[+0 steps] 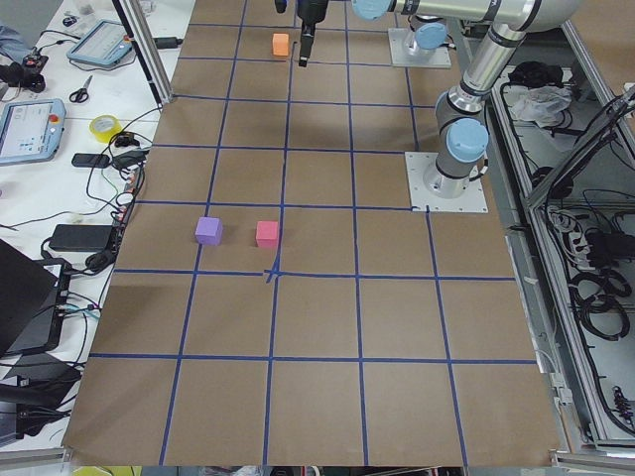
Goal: Arrange blocks in a line
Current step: 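Lower the right gripper onto the orange cube and grasp it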
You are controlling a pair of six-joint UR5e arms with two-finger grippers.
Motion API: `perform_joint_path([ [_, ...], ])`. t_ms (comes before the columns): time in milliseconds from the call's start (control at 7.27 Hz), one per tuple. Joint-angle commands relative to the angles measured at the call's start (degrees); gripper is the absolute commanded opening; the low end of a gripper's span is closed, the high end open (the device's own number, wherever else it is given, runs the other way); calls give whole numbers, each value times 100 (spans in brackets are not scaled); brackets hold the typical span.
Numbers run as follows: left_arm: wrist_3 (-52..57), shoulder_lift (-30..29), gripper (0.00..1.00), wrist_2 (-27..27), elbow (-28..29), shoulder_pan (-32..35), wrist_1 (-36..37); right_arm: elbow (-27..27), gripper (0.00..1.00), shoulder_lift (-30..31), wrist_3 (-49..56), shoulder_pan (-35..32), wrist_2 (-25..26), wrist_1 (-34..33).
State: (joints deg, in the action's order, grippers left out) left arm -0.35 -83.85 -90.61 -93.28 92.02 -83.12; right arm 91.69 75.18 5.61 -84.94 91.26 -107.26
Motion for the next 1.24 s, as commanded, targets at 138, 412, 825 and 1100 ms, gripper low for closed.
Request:
perform_joint_path([
  [138,0,1,100,0,-6,9,-3,181,100,-705,53,21,32,-855],
  [412,0,1,100,0,-6,9,-3,358,100,-996,309,266,23,-1139],
  [825,0,1,100,-9,3,9,-12,385,100,-1198,221,258,-3,-1122],
  [1100,0,9,100,-9,3,9,-12,385,100,-1383,195,258,14,-1122],
])
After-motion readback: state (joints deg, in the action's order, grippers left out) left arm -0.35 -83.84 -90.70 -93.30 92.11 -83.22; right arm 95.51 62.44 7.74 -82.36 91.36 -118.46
